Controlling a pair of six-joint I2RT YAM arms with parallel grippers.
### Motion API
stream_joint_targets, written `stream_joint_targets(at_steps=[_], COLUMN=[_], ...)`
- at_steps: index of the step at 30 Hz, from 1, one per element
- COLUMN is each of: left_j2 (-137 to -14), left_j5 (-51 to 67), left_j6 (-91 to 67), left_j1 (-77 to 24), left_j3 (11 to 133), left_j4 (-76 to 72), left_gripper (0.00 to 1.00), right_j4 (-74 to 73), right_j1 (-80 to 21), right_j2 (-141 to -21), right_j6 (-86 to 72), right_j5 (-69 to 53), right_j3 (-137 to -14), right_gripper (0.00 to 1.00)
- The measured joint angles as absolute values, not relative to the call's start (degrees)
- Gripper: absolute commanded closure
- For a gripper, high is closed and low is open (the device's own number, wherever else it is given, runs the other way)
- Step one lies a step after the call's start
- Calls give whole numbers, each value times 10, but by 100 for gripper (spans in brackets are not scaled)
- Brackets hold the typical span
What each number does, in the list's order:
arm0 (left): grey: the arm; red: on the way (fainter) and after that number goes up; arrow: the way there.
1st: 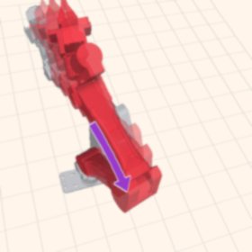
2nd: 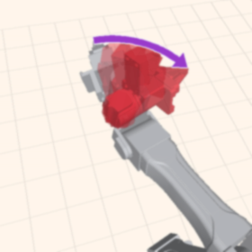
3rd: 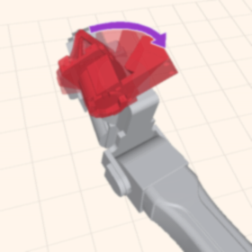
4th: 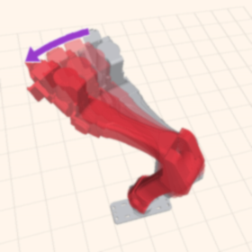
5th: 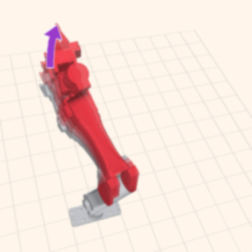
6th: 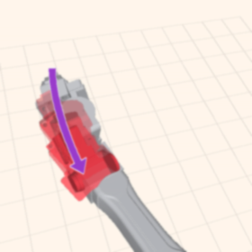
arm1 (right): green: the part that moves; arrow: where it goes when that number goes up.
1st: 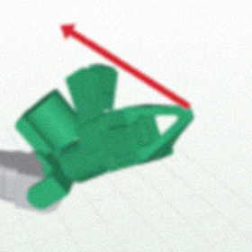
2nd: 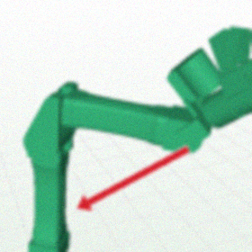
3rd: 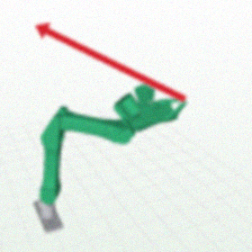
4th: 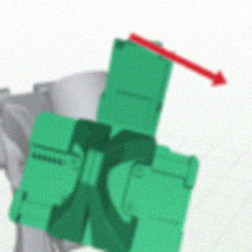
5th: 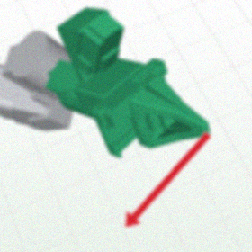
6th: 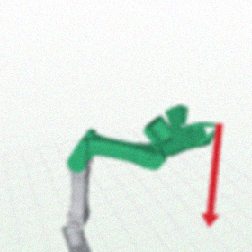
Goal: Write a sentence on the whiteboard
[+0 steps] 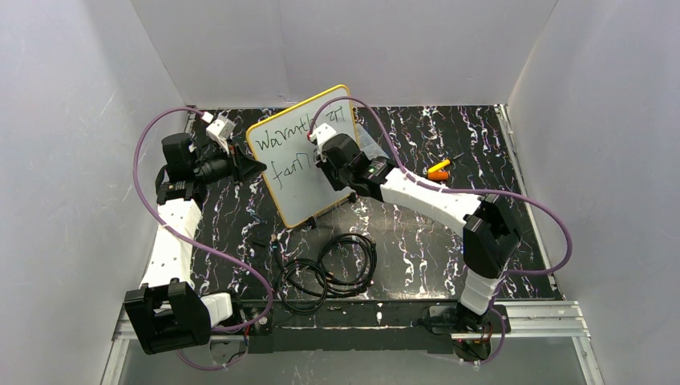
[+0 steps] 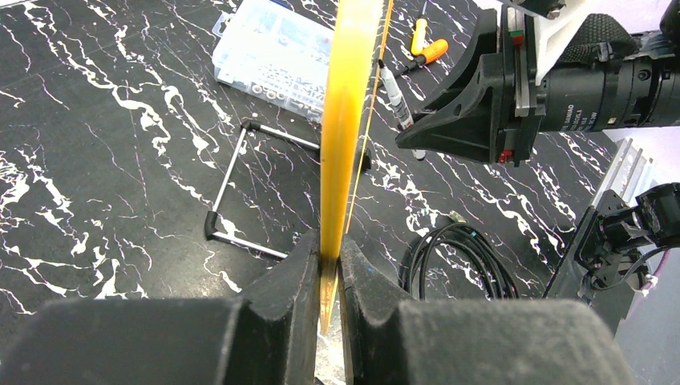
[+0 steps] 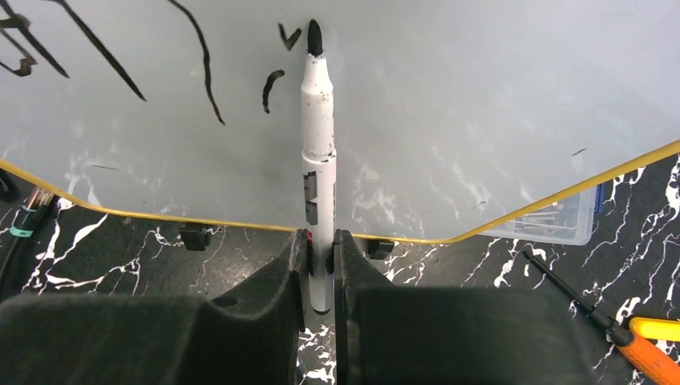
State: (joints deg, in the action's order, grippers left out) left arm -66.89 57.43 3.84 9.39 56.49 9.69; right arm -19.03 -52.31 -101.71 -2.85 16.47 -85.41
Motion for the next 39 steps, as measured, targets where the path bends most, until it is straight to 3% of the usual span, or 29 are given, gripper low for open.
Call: stream_joint_targets(at_steps=[21, 39], left_j2=[-669, -669], left_j5=[574, 575], left_j6=[38, 38], left_j1=[93, 93], left_j3=[565, 565], left_j4=[99, 99], left_gripper=[100, 100], right_j4=[-196, -195], right_j1=[-511, -511], right_j2=[-1031, -1024], right_j6=[-27, -45], right_j5=[167, 146], right_j3=[-881, -799], right_gripper=[99, 99])
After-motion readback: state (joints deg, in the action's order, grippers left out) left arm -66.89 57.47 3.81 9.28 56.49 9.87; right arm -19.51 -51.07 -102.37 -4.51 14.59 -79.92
